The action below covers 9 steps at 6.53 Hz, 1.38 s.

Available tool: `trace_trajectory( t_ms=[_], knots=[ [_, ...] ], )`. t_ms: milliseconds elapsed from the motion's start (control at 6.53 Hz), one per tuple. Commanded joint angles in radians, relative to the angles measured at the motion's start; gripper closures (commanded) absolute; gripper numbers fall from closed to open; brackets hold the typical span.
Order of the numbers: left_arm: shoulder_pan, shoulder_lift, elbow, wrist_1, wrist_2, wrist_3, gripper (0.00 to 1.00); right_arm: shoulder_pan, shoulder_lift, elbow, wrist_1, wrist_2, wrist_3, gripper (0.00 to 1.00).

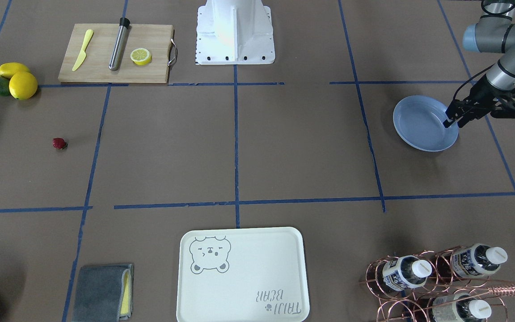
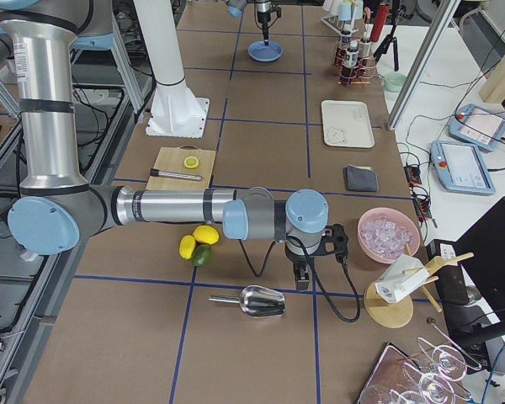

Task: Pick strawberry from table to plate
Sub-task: 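Lower the left gripper to the rim of the light blue plate and grasp it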

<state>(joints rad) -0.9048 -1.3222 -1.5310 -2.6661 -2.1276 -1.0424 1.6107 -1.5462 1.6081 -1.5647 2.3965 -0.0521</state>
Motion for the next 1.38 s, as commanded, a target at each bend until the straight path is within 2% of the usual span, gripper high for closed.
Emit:
trace_trajectory(
  t_ms=[0, 153, 306, 459, 613, 766, 1072, 1225],
  knots=[
    [0.004, 0.0, 0.003, 0.0, 0.0, 0.01, 0.82, 0.0, 0.0, 0.001, 0.0, 0.0, 0.0, 0.0],
    [0.004, 0.001, 0.024, -0.039, -0.002, 0.042, 1.0, 0.0, 0.0, 0.001, 0.0, 0.0, 0.0, 0.0],
    [0.001, 0.014, 0.049, -0.102, -0.012, 0.073, 1.0, 0.0, 0.0, -0.001, 0.0, 0.0, 0.0, 0.0],
    [-0.009, 0.03, 0.028, -0.109, -0.081, 0.074, 1.0, 0.0, 0.0, 0.001, 0.0, 0.001, 0.0, 0.0],
    [-0.076, 0.035, -0.004, -0.104, -0.227, 0.074, 1.0, 0.0, 0.0, 0.001, -0.002, 0.003, 0.002, 0.0],
    [-0.194, 0.034, -0.038, -0.1, -0.311, 0.076, 1.0, 0.0, 0.0, -0.001, -0.002, 0.015, 0.002, 0.0],
    [-0.207, 0.025, -0.107, -0.084, -0.342, 0.056, 1.0, 0.0, 0.001, 0.006, 0.0, 0.038, 0.003, 0.0],
    [-0.207, -0.061, -0.119, -0.021, -0.338, -0.006, 1.0, -0.002, 0.018, 0.038, -0.014, 0.038, 0.012, 0.0]
  ],
)
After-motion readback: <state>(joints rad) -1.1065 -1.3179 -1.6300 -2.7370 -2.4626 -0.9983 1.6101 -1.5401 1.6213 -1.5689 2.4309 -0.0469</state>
